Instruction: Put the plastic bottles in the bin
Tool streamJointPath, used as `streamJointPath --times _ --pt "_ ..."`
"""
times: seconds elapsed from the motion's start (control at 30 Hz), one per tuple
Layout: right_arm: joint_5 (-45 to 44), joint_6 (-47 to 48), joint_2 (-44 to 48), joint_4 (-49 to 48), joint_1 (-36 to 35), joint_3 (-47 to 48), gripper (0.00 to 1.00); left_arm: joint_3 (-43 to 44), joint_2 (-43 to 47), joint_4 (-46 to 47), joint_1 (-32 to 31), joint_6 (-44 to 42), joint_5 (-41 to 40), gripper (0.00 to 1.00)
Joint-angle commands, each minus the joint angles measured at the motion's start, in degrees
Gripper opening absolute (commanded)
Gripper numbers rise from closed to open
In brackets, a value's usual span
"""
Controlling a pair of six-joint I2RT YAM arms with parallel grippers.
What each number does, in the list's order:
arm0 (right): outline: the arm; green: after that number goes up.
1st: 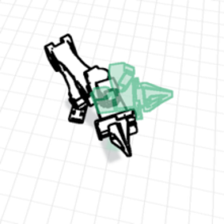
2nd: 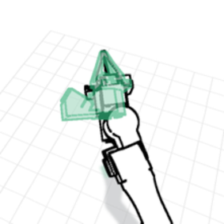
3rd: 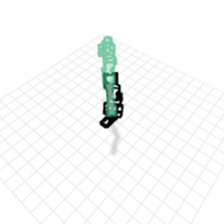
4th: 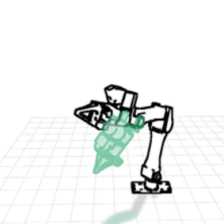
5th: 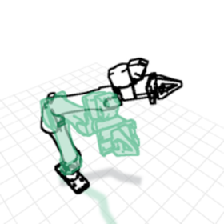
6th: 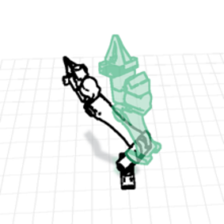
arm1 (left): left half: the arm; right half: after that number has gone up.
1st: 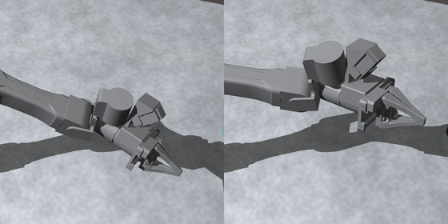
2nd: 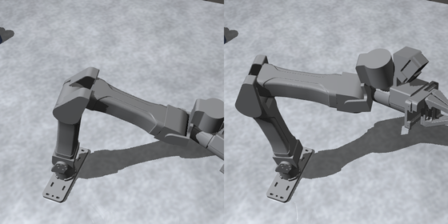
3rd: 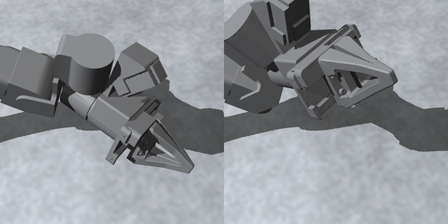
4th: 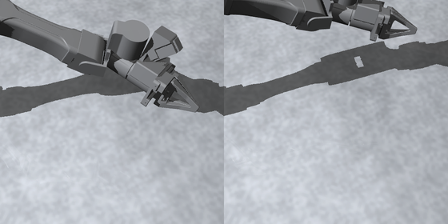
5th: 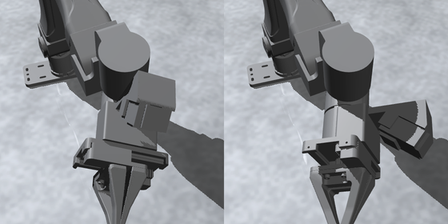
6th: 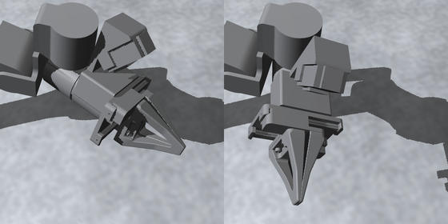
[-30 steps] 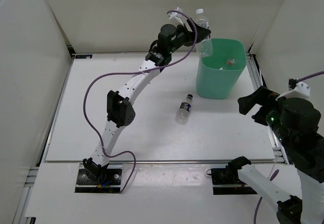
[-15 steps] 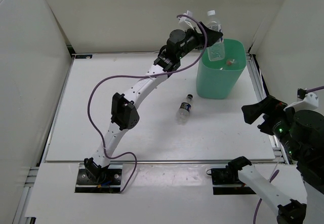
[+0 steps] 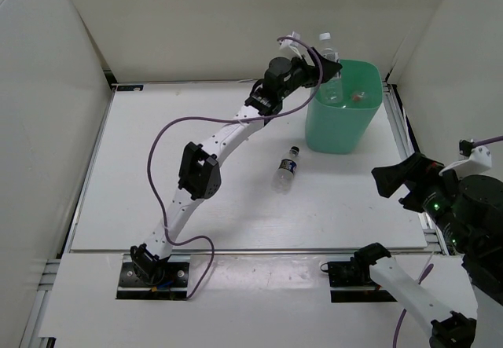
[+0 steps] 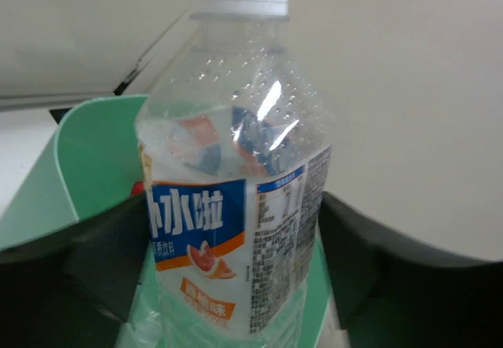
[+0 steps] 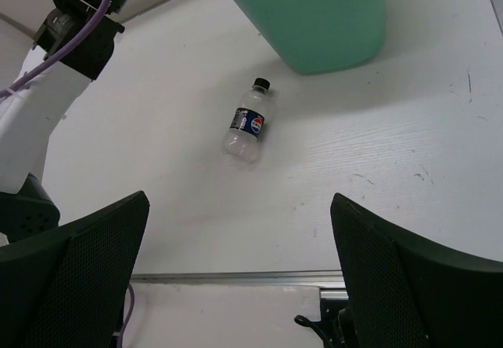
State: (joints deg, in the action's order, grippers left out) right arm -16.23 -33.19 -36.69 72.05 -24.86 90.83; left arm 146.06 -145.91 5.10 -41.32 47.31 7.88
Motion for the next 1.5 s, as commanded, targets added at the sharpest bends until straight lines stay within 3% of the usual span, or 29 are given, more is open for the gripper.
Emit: streamJointPath --times 0.0,0.3,0.4,0.47,0.53,0.57,0.67,0.8,0.9,1.47 --pt "0.85 1.55 1.61 -2.71 0.08 -2.22 1.00 -0.16 3.78 -1.24 -0.16 -1.52 -1.02 1.00" --pt "2.78 2.69 1.62 -10.61 0.08 -8.99 1.00 -6.83 19.24 -6.67 -0.16 -14.25 -1.02 1.00" --pt "3.92 2.69 1.09 -12.90 0.08 -10.40 1.00 -16.04 28.02 -7.65 -0.16 -21.45 3.88 1.00" --pt "4.54 2.69 1.09 -13.69 0.08 -11.29 1.00 -29.21 36.19 -7.65 -0.16 -25.67 8.55 1.00" --pt "4.54 2.17 1.09 -13.69 0.08 -11.89 1.00 -39.05 41.29 -9.41 0.97 -23.15 7.77 1.00" --pt "4.54 2.16 1.09 -13.69 0.08 -11.90 1.00 -48.58 45.58 -9.41 1.67 -21.49 7.77 1.00" --pt "4.54 2.16 1.71 -13.69 0.08 -12.43 1.00 -62.32 49.91 -9.94 3.62 -19.98 11.62 1.00" --pt "3.92 2.16 3.72 -13.69 0.08 -14.71 1.00 -70.63 49.32 -12.04 3.80 -24.01 12.16 1.00" --pt "4.62 0.94 5.22 -13.16 0.08 -16.47 1.00 -69.25 45.28 -15.29 2.82 -26.92 11.46 1.00" --pt "3.48 -1.00 7.50 -4.74 0.08 -13.22 1.00 -58.79 26.03 -15.82 0.54 -20.94 15.76 1.00"
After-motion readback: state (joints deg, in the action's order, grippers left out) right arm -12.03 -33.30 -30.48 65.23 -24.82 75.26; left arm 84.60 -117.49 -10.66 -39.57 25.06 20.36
